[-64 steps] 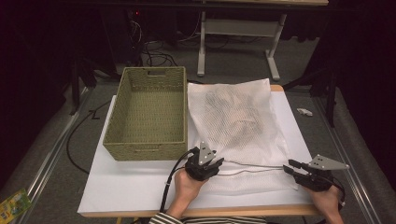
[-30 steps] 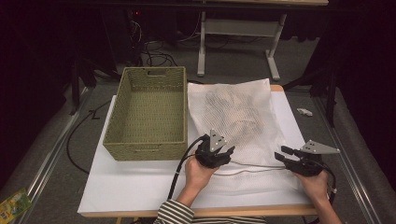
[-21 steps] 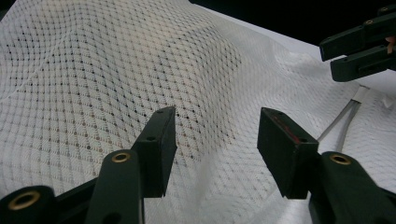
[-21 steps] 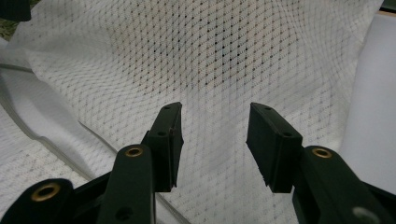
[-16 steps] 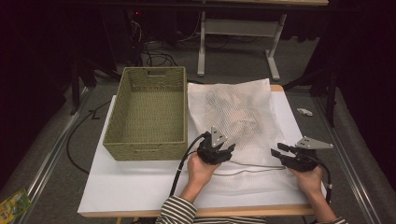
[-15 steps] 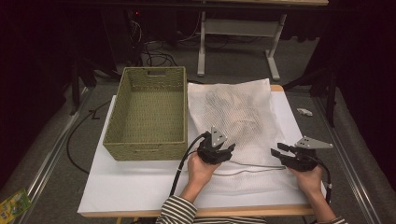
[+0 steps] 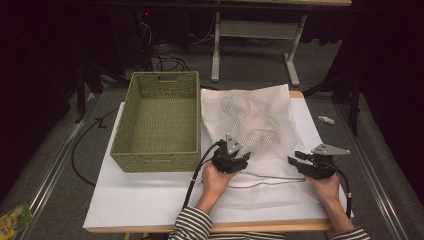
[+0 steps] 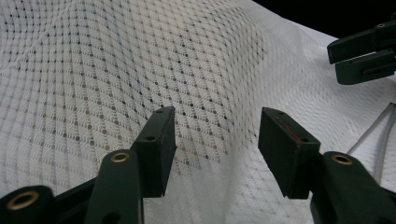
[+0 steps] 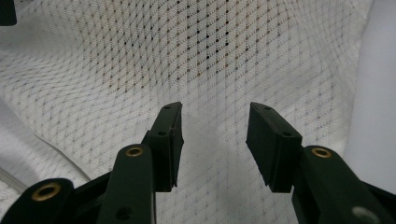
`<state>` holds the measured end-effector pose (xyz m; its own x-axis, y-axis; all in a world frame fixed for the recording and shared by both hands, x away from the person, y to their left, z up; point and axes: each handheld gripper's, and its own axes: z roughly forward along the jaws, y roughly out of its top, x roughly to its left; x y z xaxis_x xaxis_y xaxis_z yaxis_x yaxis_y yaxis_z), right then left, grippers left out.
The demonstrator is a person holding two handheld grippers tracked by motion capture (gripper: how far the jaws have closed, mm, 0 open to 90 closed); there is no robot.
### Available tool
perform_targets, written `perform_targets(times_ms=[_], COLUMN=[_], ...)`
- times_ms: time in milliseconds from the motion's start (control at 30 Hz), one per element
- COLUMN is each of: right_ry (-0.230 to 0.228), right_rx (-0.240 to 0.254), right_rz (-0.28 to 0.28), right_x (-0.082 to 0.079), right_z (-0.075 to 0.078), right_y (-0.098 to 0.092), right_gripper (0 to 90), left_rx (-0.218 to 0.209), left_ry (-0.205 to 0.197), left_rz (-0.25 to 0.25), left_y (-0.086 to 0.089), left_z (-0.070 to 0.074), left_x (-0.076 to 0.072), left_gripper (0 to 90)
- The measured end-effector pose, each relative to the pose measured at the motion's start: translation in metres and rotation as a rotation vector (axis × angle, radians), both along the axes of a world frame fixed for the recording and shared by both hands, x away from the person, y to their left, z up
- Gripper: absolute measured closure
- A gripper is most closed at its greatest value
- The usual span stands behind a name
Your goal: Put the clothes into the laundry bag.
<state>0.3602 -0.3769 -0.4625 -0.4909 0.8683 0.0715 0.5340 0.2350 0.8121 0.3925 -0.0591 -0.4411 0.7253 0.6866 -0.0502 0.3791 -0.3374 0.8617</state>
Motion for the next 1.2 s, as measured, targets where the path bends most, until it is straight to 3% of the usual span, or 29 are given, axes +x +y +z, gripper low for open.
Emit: perform_targets(times_ms=[833,1067,1200], right_ry=[0.020,0.018,-0.013], right_rx=[-0.038,-0.073,-0.125], right_rz=[-0.031,-0.043,-0.051], right_x=[0.013,0.012,0.009], right_z=[-0.013,-0.014,-0.014], right_y=[0.004,0.007,0.011], right_gripper=[55.1,52.0,49.0], left_rx=[0.025,0.026,0.042], left_ry=[0.062,0.086,0.093], left_rz=[0.051,0.065,0.072], left_y=[-0.003,-0.001,-0.003], left_z=[-0.027,-0.037,-0.039], left_x=[0.018,0.020,0.020], left_gripper=[44.9,44.3,43.1])
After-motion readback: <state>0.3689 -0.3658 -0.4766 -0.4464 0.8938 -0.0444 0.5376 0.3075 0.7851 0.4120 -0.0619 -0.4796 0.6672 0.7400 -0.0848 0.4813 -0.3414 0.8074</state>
